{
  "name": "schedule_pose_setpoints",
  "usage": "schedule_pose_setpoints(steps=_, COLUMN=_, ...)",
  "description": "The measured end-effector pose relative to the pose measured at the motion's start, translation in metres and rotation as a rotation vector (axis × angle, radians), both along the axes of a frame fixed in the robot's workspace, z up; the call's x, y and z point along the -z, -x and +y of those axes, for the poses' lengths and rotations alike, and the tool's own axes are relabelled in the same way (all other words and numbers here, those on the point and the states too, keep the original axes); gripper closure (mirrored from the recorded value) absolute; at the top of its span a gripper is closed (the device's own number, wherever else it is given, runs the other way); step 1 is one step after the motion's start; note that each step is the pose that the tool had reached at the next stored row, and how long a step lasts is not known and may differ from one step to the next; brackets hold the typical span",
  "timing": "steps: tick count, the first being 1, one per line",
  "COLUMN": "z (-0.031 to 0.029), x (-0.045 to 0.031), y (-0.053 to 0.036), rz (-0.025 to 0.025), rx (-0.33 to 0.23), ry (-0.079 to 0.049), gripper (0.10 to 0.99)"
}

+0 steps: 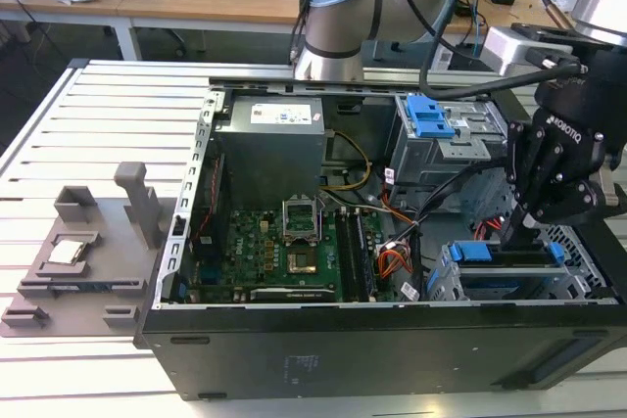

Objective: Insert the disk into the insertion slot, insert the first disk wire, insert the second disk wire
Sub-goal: 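Insert the second disk wire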

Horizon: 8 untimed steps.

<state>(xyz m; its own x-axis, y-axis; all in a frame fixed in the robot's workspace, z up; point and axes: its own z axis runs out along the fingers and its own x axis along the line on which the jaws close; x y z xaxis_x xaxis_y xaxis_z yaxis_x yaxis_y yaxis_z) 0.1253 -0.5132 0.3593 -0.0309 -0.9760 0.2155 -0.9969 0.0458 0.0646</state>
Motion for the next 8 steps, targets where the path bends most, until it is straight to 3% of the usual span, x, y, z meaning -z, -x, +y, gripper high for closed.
schedule_pose_setpoints(steps=8, z=-0.0003, x=0.0020, y=-0.0009, rz=0.0012, rx=0.000, ry=0.000, gripper=0.980)
